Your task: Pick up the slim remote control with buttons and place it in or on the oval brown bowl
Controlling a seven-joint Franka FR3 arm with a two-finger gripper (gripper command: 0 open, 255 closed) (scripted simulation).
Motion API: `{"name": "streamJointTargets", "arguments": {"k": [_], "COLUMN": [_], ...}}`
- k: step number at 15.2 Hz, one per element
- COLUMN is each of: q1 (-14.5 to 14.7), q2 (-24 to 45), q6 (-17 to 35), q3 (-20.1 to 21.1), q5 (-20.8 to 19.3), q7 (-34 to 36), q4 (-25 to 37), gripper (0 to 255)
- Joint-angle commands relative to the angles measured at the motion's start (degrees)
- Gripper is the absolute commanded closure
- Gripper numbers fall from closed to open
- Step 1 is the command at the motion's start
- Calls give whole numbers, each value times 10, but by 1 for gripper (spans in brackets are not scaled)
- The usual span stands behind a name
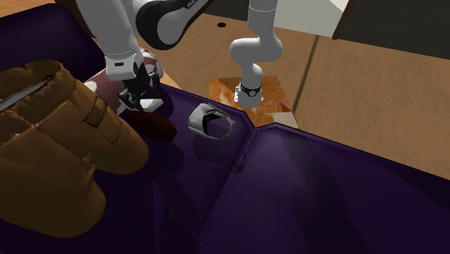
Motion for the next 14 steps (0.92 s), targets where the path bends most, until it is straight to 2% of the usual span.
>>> {"name": "streamJointTargets", "arguments": {"k": [1, 10, 14], "q1": [-2, -7, -7], "q2": [4, 28, 28], "q6": [16, 81, 81], "q3": [-1, 1, 1], "q5": [3, 25, 25], "q7": [-4, -19, -19], "q4": [-14, -64, -64], "gripper": [255, 255, 255]}}
